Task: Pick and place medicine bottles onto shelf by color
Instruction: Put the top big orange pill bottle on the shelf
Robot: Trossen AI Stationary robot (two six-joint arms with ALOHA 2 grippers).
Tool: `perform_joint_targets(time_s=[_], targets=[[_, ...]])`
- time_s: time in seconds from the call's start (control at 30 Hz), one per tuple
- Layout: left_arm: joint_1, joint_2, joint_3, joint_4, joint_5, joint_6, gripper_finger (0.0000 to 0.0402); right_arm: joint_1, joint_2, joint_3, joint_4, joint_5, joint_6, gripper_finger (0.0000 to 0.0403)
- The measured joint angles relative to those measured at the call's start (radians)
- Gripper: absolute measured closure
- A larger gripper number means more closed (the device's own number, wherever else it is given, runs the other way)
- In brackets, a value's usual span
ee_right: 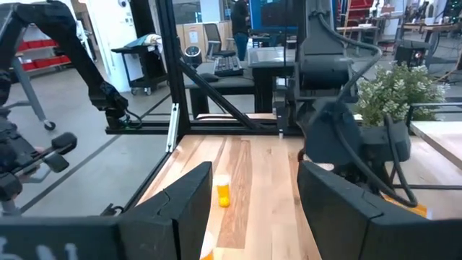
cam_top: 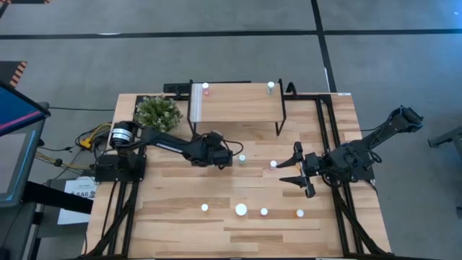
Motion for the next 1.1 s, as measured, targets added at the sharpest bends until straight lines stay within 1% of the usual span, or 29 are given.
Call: perform_joint_targets(time_s=[0.1,0.3,0.43,0.53,0.6,0.67,0.7,0.77,0.87,0.97,1.1], targets=[[0.006,0.004,-0.002,-0.016,-0.015,-0.006,0.0197,-0.002,0.0,0.0,0.001,0.0,-0.001,0.0178],[0.035,0.009,-0.001,-0.015,0.002,-0.011,0.0172,-0.002,0.0,0.0,0.0,0.0,-0.001,0.0178],[0.055,0.009,-0.001,-0.012,0.005,-0.006,0.0163,-0.002,0.0,0.0,0.0,0.0,-0.001,0.0178],[0.077,0.025,0.0,0.001,0.028,-0.003,0.0161,-0.002,0.0,0.0,0.0,0.0,-0.001,0.0178],[0.094,0.04,-0.002,-0.006,0.066,0.015,0.0161,-0.002,0.0,0.0,0.001,0.0,-0.001,0.0178],[0.107,0.059,0.0,0.026,0.098,0.029,0.0161,-0.002,0.0,0.0,0.001,0.0,-0.001,0.0178],[0.112,0.064,-0.001,0.016,0.114,0.036,0.0161,-0.002,0.0,0.0,0.001,0.0,-0.001,0.0178],[0.114,0.085,0.0,0.05,0.113,0.05,0.0161,-0.002,0.0,0.0,0.003,0.0,-0.001,0.0178],[0.107,0.091,0.0,0.055,0.111,0.065,0.0163,-0.002,0.0,0.0,0.004,0.0,-0.002,0.0178],[0.102,0.093,0.0,0.057,0.102,0.065,0.0176,-0.002,0.0,0.0,0.002,0.0,-0.002,0.0178],[0.098,0.095,0.0,0.061,0.096,0.065,0.0205,-0.002,-0.001,0.0,0.003,0.0,-0.001,0.0178]])
